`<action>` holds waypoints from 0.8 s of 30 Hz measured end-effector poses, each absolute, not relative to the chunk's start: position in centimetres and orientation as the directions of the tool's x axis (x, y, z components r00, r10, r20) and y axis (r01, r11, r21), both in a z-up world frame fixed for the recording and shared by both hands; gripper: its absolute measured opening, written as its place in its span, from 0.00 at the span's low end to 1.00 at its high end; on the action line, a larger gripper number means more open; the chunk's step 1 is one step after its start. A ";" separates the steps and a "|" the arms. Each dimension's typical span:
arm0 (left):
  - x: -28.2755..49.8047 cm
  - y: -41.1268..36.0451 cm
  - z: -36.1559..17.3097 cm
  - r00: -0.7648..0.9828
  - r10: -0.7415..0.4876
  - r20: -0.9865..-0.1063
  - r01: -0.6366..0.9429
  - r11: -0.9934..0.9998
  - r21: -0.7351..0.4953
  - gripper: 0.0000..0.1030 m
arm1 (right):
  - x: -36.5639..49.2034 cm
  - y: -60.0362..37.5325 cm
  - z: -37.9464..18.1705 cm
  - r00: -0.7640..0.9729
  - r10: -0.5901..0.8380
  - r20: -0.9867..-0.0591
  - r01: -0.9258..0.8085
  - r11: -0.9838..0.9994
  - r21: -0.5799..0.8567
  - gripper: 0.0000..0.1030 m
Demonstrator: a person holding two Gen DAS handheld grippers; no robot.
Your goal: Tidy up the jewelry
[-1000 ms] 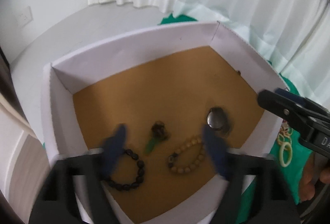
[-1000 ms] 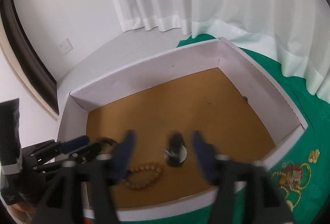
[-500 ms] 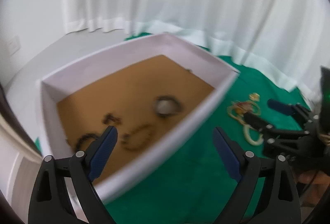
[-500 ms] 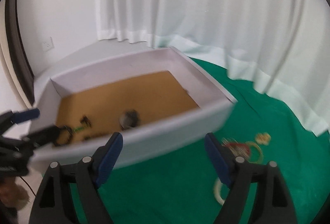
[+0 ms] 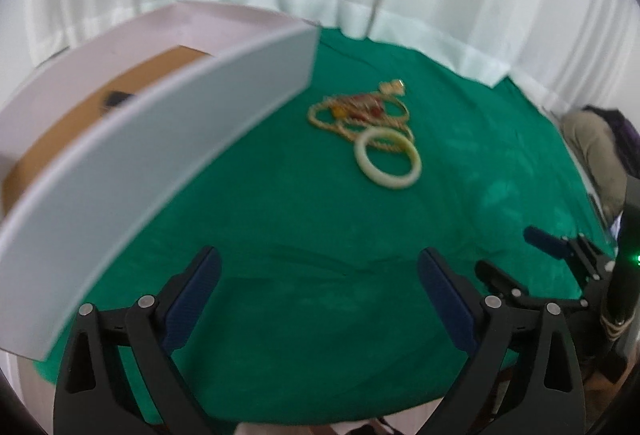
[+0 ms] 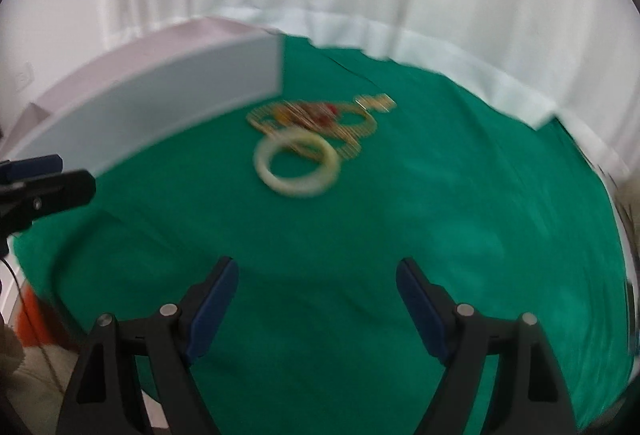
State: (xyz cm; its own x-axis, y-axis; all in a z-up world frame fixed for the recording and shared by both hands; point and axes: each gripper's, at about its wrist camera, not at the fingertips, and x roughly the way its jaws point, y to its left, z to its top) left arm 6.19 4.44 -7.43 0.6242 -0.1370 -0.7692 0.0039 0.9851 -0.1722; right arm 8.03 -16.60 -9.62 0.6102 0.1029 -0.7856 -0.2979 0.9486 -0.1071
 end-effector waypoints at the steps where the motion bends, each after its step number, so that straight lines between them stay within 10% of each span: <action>1: 6.5 3.7 -8.3 0.618 -0.142 -0.773 0.017 0.986 -0.167 0.96 | 8.0 -17.5 -10.3 0.600 0.091 -0.795 -0.279 0.955 -0.101 0.80; 24: 6.1 0.2 -13.5 0.566 -0.037 -0.824 0.065 0.998 0.000 1.00 | 7.0 -21.3 -13.2 0.587 0.086 -0.805 -0.178 0.984 -0.025 0.85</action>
